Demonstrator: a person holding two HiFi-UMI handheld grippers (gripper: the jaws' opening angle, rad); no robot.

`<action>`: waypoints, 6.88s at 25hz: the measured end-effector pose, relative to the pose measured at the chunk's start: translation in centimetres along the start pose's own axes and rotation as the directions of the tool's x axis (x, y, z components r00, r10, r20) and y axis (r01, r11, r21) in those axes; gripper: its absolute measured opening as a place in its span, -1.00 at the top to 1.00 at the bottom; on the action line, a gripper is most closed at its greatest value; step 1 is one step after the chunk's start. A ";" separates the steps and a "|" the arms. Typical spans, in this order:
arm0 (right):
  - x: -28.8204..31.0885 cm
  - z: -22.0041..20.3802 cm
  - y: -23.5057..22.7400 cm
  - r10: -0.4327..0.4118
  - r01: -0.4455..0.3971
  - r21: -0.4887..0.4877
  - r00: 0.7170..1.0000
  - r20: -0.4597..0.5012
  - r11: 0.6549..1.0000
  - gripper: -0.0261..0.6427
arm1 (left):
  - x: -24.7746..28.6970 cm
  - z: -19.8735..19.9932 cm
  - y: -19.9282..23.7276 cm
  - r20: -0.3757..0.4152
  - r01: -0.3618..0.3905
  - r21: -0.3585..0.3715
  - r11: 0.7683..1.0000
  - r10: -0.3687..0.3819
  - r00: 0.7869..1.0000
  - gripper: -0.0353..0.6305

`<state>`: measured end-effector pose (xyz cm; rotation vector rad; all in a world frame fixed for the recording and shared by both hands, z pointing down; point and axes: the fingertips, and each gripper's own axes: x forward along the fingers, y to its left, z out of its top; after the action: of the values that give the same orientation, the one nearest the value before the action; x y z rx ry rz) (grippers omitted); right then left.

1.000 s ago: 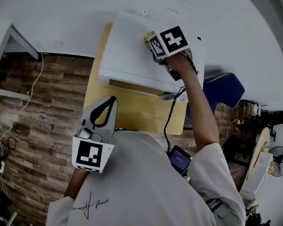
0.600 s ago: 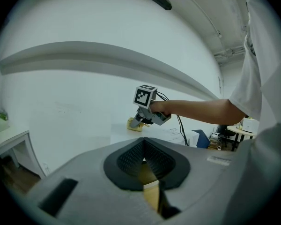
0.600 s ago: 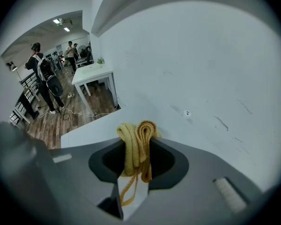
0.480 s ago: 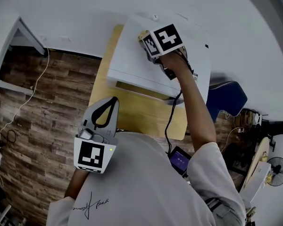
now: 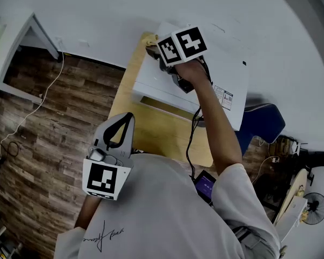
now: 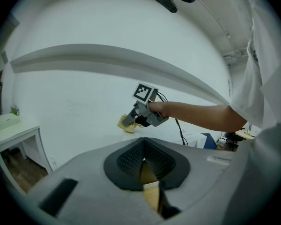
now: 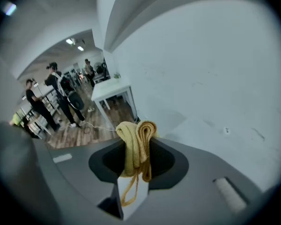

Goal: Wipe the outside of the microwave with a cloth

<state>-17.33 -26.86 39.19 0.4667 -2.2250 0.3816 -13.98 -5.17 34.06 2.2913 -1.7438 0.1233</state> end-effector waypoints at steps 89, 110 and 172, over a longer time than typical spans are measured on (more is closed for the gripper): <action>-21.3 -25.7 -13.8 -0.363 0.403 0.292 0.914 -0.182 0.868 0.56 | 6.7 -1.4 -14.8 -0.081 0.390 0.032 0.920 -0.387 0.919 0.92; -16.7 -20.7 -9.8 -0.274 0.300 0.226 0.951 -0.141 0.927 0.56 | 5.6 -1.2 -12.4 -0.073 0.351 0.029 0.936 -0.348 0.935 0.92; -8.0 -1.6 4.9 0.240 -0.255 -0.005 0.901 0.362 0.967 0.56 | 3.5 -0.9 -2.3 -0.047 0.117 -0.050 0.992 -0.120 0.992 0.93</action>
<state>-13.61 -20.24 33.43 0.2905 -2.6518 0.5109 -10.72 -7.65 35.33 2.3304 -1.5652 0.1148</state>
